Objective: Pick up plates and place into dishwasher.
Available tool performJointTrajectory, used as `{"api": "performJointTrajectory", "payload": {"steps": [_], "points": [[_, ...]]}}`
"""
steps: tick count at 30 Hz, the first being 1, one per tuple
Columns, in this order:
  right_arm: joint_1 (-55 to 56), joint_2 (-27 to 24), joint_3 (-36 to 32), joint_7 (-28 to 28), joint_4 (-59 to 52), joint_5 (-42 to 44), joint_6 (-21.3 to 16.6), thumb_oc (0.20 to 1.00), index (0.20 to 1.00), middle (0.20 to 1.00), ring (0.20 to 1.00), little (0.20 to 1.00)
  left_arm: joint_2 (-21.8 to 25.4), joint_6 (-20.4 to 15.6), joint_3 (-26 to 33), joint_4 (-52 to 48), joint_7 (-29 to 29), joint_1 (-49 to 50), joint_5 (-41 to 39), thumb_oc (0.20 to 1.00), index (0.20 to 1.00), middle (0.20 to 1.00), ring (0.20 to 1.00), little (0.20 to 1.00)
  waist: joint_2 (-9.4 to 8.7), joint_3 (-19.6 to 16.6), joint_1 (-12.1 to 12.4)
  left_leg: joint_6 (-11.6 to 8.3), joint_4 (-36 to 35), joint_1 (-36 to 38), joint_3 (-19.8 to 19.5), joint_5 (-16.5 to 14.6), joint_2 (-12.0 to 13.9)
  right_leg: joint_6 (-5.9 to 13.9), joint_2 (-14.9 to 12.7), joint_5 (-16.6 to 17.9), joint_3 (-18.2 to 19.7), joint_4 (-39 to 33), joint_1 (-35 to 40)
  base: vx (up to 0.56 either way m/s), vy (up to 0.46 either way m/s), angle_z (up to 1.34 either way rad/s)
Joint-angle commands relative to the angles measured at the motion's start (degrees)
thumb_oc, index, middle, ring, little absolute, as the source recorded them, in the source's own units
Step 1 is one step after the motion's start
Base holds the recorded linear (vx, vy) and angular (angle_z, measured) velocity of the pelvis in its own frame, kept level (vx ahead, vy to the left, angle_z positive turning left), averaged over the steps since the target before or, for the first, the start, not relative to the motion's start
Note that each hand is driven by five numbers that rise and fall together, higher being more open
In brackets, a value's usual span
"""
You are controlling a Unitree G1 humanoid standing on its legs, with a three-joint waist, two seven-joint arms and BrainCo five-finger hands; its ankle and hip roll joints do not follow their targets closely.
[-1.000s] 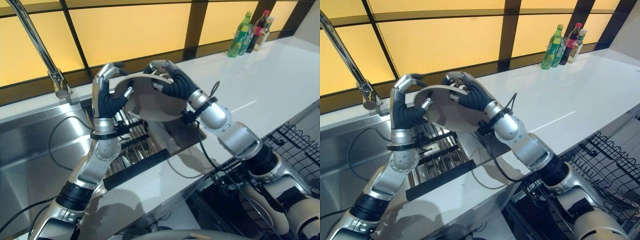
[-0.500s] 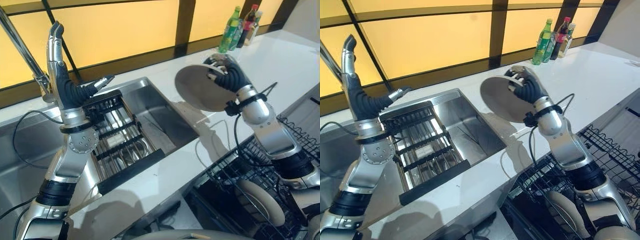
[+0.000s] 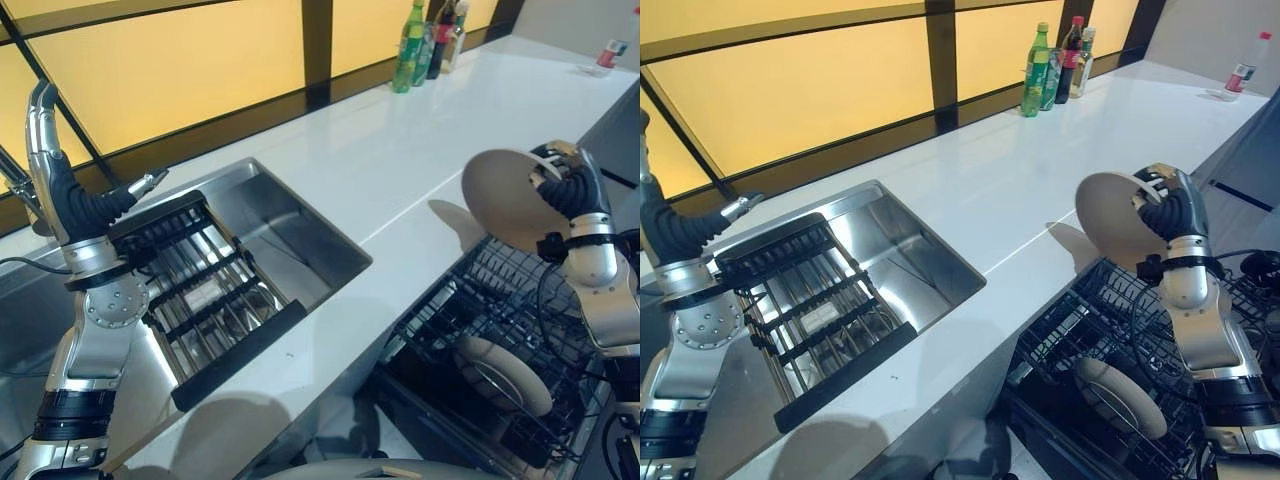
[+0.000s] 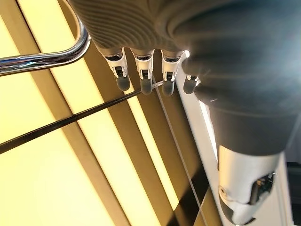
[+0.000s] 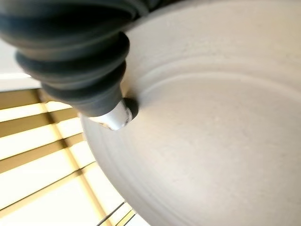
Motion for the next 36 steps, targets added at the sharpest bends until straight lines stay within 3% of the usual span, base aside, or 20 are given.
{"api": "performJointTrajectory", "payload": {"steps": [1,8,11,13,15,18,23,29,36], "points": [[1.64,-1.54,0.57,-2.22,3.93,-3.59,-3.59,0.2,0.2,0.2,0.2,0.2,5.7,-2.28,2.47,1.85,-0.88,1.92,0.07,1.0,1.0,1.0,1.0,1.0,-2.05,-4.62,0.07,3.97,4.15,-4.32,-1.1,-3.69,-4.96,5.87,-6.43,-6.55,1.92,10.35,-1.99,0.09,0.097,-0.22],[5.3,-1.71,-0.43,-3.29,7.52,-1.96,-4.24,0.2,0.2,0.2,0.2,0.2,7.17,-2.48,5.06,1.94,-3.55,5.06,-1.29,1.0,1.0,1.0,1.0,1.0,-2.12,-0.45,-0.27,6.49,7.82,-5.24,-2.74,-5.12,-7.21,5.26,-5.07,-7.15,3.25,24.41,-7.91,0.08,0.03,-0.1],[5.0,-1.99,0.64,-5.81,10.99,-1.27,-4.7,0.2,0.2,0.2,0.2,0.2,8.6,-1.54,3.7,2.82,-3.94,3.05,-2.82,1.0,1.0,1.0,1.0,1.0,-2.75,1.27,-0.03,5.68,9.71,-7.53,-3.29,-4.9,-7.57,5.3,-5.71,-6.12,4.92,16.94,-7.05,0.01,-0.203,0.02],[1.6,-2.09,3.63,-8.83,14.54,-0.01,-4.26,0.2,0.2,0.2,0.2,0.2,11.17,-0.37,0.55,5.44,-2.61,-1.43,-3.78,1.0,1.0,1.0,1.0,1.0,-3.07,3.1,-0.59,4.75,10.54,-8.6,-2.78,-5.81,-6.82,7.26,-8.06,0.02,6.78,11.01,-9.18,-0.08,-0.377,-0.02],[-1.22,-2.28,5.12,-9.96,17.18,1.12,-4.12,0.2,0.2,0.2,0.2,0.2,12.84,0.52,-1.15,7.0,-1.98,-4.62,-4.14,1.0,1.0,1.0,1.0,1.0,-2.65,4.74,-1.13,4.69,11.11,-9.15,-2.94,-6.55,-5.86,7.97,-8.42,2.1,7.86,10.08,-11.96,-0.06,-0.295,0.06],[-2.13,-3.03,5.77,-11.1,18.7,2.5,-4.11,0.2,0.2,0.2,0.2,0.2,13.03,2.39,-1.83,7.0,-1.8,-6.16,-3.38,1.0,1.0,1.0,1.0,1.0,-2.78,6.07,-1.3,4.48,14.32,-12.62,-3.76,-7.13,-5.84,8.45,-7.83,0.94,9.14,10.95,-12.66,-0.04,-0.275,0.22],[-2.46,-4.22,5.93,-12.16,18.11,3.3,-2.74,0.2,0.2,0.2,0.2,0.2,13.62,3.11,-1.28,6.03,-0.65,-5.73,-2.87,1.0,1.0,1.0,1.0,1.0,-2.31,7.07,-1.01,2.67,14.74,-14.98,-4.6,-6.35,-3.44,7.7,-6.43,-1.27,7.42,10.6,-12.69,-0.06,-0.282,0.11],[-10.64,-8.82,9.82,-16.67,20.35,2.57,-2.88,0.2,0.2,0.2,0.2,0.2,15.9,3.86,-5.06,8.07,4.23,-11.91,-4.32,1.0,1.0,1.0,1.0,1.0,0.61,12.88,-2.3,-0.07,17.16,-22.25,-4.56,-3.7,-0.57,4.45,-3.83,-4.27,5.48,14.84,-18.61,-0.18,-0.172,0.04],[-15.46,-12.7,11.95,-19.36,23.02,1.09,-4.18,0.2,0.2,0.2,0.2,0.2,15.13,4.21,-7.44,8.05,9.75,-11.6,-3.64,1.0,1.0,1.0,1.0,1.0,2.62,16.41,-3.28,-1.17,18.8,-27.47,-4.75,-1.85,0.58,2.09,-2.41,-5.61,3.73,17.47,-23.41,-0.05,-0.089,0.08]]}}
